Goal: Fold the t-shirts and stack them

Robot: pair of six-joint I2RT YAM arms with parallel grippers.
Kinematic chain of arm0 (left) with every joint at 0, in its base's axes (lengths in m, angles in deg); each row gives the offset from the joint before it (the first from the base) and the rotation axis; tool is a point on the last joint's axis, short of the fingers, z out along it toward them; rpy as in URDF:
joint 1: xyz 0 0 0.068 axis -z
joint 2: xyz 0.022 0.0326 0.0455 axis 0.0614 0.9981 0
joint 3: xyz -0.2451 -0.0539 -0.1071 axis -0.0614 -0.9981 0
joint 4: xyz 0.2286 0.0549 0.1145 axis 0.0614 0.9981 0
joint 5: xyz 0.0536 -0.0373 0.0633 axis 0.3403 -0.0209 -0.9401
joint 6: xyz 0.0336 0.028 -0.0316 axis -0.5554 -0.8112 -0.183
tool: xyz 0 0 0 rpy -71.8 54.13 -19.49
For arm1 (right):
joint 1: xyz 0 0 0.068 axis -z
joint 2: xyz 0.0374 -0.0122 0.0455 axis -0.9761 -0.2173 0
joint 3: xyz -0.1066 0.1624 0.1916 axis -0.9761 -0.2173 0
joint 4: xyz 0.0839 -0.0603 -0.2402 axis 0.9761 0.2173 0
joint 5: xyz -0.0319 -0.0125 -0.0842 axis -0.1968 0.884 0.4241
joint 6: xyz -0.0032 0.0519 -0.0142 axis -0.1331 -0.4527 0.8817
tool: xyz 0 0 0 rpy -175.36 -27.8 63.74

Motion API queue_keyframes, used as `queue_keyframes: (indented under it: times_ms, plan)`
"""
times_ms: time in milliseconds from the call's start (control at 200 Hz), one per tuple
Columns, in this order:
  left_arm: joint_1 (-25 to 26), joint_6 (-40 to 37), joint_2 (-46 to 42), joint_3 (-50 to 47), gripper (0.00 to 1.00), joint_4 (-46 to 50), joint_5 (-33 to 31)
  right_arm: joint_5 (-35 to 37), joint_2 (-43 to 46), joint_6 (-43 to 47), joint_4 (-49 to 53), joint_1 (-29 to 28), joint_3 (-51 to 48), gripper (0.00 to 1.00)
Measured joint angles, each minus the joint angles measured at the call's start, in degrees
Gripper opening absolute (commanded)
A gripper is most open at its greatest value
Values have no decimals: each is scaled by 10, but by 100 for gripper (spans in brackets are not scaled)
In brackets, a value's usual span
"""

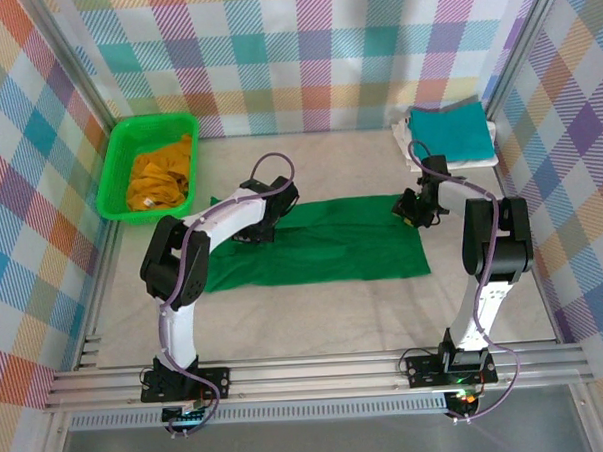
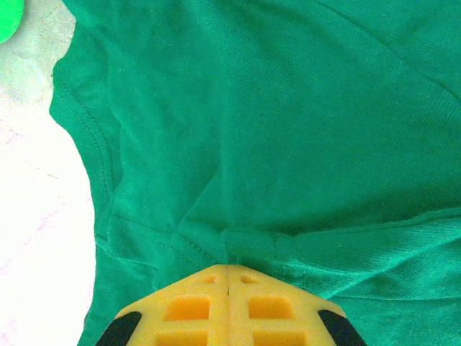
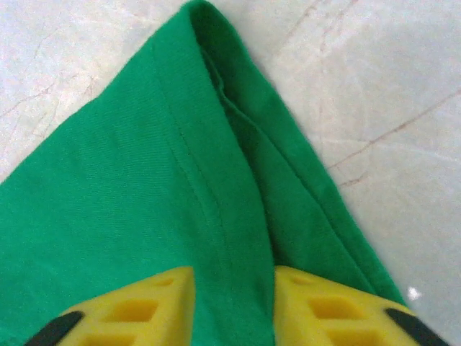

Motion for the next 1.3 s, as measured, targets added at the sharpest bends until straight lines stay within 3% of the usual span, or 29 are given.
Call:
queue_keyframes:
  times_ms: [270, 1060, 1300]
  plan:
    - [0, 0, 2, 0, 0, 0, -2, 1, 2, -8, 0, 0, 0, 0]
    - [2, -16, -5, 71, 0, 90, -27, 14, 50, 6, 101, 14, 53, 0]
    - [11, -15, -7, 49, 0, 91, -27, 19, 53, 6, 102, 14, 48, 0]
